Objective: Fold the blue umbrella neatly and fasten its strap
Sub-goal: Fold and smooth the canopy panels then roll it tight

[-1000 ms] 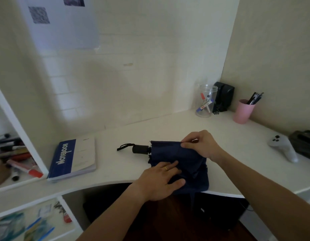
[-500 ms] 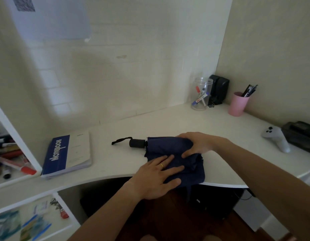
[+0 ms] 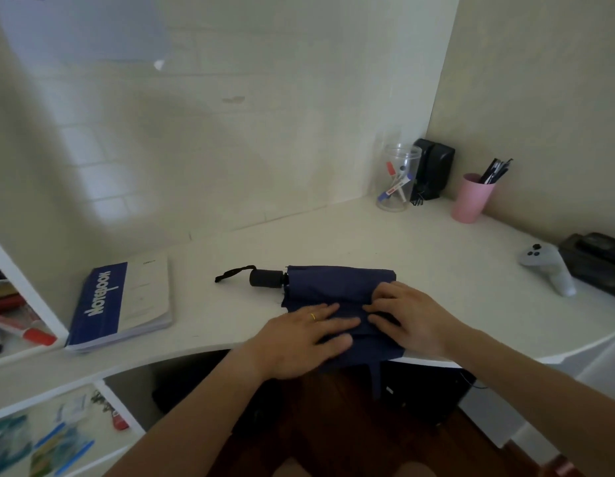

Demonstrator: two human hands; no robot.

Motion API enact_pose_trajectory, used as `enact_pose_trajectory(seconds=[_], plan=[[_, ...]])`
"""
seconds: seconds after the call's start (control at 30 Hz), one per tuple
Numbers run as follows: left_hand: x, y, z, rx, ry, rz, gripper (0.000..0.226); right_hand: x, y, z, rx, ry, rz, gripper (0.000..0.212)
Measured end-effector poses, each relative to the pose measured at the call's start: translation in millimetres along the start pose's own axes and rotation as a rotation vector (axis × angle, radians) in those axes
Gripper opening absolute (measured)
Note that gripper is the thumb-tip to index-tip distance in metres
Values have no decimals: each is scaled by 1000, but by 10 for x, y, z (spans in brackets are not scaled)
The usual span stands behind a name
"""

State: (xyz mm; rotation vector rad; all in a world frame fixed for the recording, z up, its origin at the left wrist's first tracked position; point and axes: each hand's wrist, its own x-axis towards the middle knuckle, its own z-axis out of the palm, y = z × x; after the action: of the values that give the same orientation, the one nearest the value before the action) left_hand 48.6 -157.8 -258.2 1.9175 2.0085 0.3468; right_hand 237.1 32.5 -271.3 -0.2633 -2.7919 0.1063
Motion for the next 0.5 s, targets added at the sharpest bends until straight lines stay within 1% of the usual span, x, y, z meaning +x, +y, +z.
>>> enact_pose_trajectory(seconds=[0.07,0.1,0.13,0.2,0.23,0.27,0.37,0.4,0.5], plan=[[93,-50,-170,-381,112,-61,40,3,-1,12,2,-12,6,33],[147,-107,-231,-496,198,-111,39,-7,-1,24,0,-12,9,33],[193,-174,-279,-545,274,-167,41,-20,7,30,-1,-9,12,32],[253,-301,-297,-544,325,-249,48,-56,28,25,-8,-6,7,32],[267,-339,-303,-461,332,-263,48,-72,37,23,-11,-7,1,33],[298,-398,-291,-329,344,-260,44,-86,42,21,-7,-2,-1,33],[351,-459,-260,32,402,-204,33,-107,14,-19,23,11,23,26],[367,-460,-249,117,420,-197,33,-106,6,-47,29,10,44,23],[399,-415,-243,398,445,-259,38,-50,27,-162,82,18,149,16]])
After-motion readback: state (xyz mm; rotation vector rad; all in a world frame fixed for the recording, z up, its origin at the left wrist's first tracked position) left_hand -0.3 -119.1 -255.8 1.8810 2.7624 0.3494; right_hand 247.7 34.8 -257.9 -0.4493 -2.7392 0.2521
